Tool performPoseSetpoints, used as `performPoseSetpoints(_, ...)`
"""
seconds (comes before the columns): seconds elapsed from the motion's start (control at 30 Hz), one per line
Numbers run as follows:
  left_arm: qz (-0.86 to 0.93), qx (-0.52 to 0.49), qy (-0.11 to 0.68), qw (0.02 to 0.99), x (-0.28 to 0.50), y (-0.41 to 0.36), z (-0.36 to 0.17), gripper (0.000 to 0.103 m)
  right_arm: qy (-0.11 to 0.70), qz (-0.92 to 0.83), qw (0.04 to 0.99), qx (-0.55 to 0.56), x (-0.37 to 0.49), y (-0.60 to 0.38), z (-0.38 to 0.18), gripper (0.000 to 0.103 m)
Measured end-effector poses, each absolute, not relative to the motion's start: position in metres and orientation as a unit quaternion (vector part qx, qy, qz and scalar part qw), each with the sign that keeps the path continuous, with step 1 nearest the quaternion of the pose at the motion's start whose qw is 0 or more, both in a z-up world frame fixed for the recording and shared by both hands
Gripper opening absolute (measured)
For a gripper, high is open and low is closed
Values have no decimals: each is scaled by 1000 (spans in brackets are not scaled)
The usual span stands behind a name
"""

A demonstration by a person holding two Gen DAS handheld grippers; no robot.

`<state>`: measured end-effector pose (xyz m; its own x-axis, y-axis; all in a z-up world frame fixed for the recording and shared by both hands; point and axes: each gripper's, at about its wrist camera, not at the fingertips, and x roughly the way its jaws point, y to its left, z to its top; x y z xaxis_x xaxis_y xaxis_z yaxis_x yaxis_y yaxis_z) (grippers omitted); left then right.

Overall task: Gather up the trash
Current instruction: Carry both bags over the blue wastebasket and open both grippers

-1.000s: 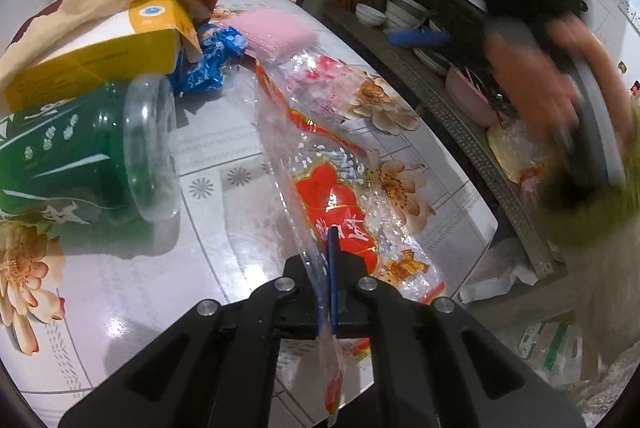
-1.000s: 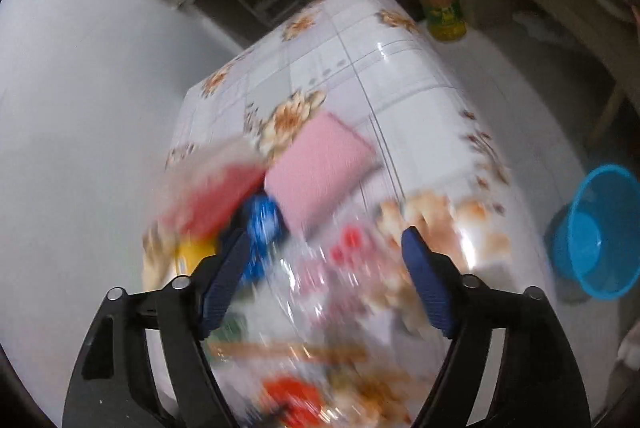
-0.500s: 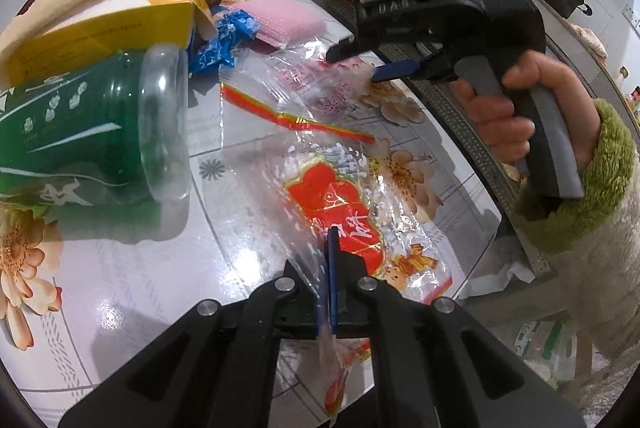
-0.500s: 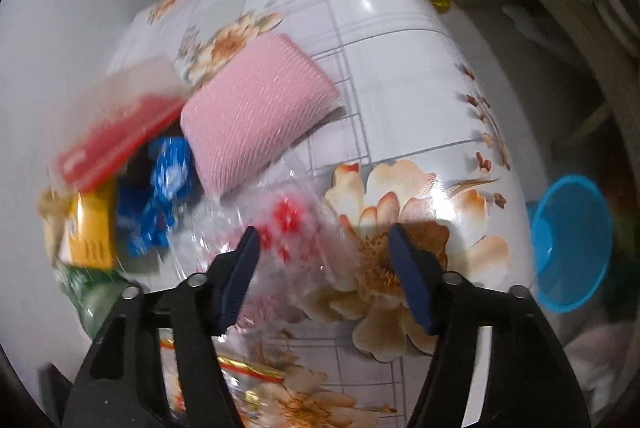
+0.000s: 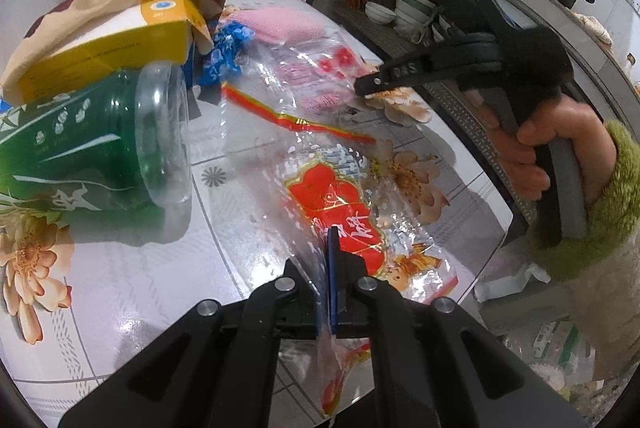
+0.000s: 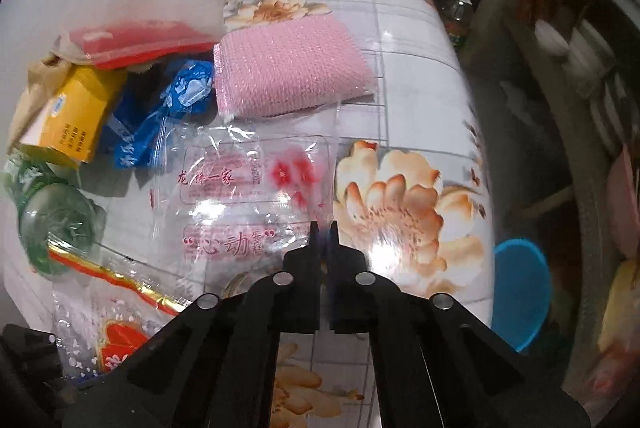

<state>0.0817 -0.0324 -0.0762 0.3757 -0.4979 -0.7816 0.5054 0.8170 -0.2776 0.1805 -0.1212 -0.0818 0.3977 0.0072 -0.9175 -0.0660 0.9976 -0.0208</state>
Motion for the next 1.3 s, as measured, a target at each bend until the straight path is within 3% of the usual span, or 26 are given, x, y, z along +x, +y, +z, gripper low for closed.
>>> performPoseSetpoints(0.43, -344, 65, 391, 852, 69, -73, -27, 0, 445, -104, 883, 108, 92, -237, -40, 0)
performPoseSetpoints(0.73, -454, 139, 372, 797, 102, -222, -2, 0, 406, -246, 845, 248, 14, -371, -73, 0)
performPoseSetpoints(0.93, -468, 275, 395, 741, 126, -359, -59, 0, 429, -311, 785, 320, -10, -440, -140, 0)
performPoseSetpoints(1.23, -451, 324, 463, 691, 169, -480, -158, 2, 452, -345, 718, 400, 2, -496, -231, 1)
performPoseSetpoints(1.3, -448, 335, 473, 681, 173, -501, -175, 11, 450, -345, 712, 415, 3, -496, -246, 9)
